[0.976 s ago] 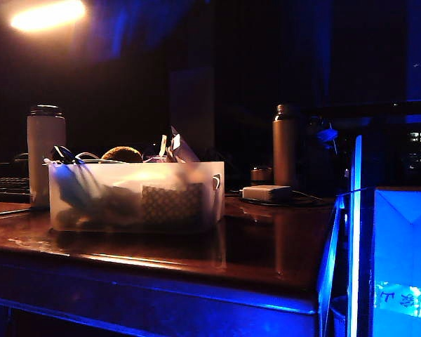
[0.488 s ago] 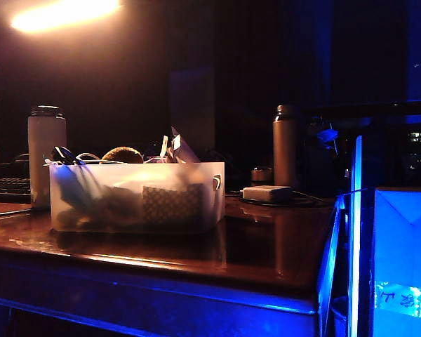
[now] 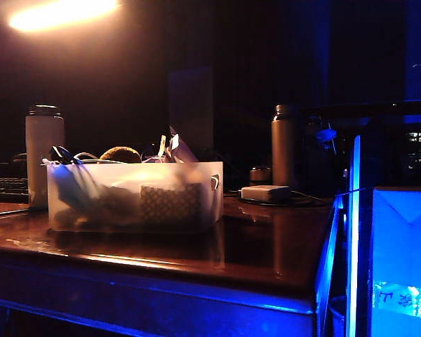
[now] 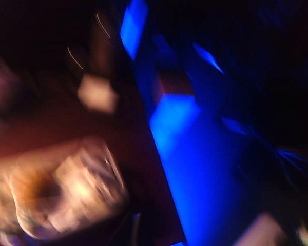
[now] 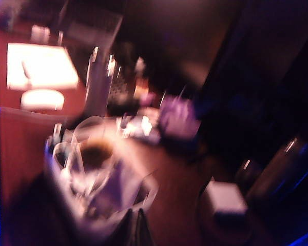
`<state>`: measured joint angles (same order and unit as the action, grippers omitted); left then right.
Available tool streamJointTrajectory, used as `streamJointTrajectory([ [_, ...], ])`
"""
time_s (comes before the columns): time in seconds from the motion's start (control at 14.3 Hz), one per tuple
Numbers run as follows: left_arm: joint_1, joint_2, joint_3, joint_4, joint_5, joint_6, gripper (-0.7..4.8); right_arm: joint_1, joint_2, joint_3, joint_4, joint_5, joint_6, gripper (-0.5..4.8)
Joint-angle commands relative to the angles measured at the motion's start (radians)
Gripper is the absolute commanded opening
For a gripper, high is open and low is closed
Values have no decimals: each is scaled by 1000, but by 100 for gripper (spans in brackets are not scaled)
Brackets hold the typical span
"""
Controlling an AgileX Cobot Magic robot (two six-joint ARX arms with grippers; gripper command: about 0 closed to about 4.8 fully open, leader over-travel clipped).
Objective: Pick up the kiwi and place it into the translucent box.
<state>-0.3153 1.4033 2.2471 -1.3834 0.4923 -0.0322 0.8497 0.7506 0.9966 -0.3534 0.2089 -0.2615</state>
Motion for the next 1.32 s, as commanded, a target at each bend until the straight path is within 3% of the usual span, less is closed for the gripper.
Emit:
streamJointTrajectory([
  [0.07,0,-127,-14,-26,14,32,-4,0,-31,-39,105,4,35,-1],
  [0.21,0,-258,-15,-50,-85,88,-4,0,-31,-40,127,26,35,-1],
  [0.35,0,-431,-27,-50,-256,84,-4,0,-30,-41,132,26,35,-1],
  [0.49,0,-541,-127,-50,-272,72,-4,0,-28,-41,158,29,35,-1],
  [0.7,1,-692,-488,23,-228,42,-4,2,-30,-41,155,29,37,-1],
  [0.77,1,-756,-649,125,-197,29,-4,2,-31,-41,155,29,37,-1],
  [0.84,1,-858,-908,324,-192,8,-4,2,-32,-42,146,29,37,-1],
  [0.98,1,-959,-1212,579,-214,-3,-4,2,-34,-52,141,37,37,-1],
  [1.11,1,-1015,-1469,833,-245,-8,-4,3,-66,-101,144,62,37,-1],
  [1.32,1,-1017,-1717,1112,-292,-31,-4,2,-166,-237,151,90,55,-1],
])
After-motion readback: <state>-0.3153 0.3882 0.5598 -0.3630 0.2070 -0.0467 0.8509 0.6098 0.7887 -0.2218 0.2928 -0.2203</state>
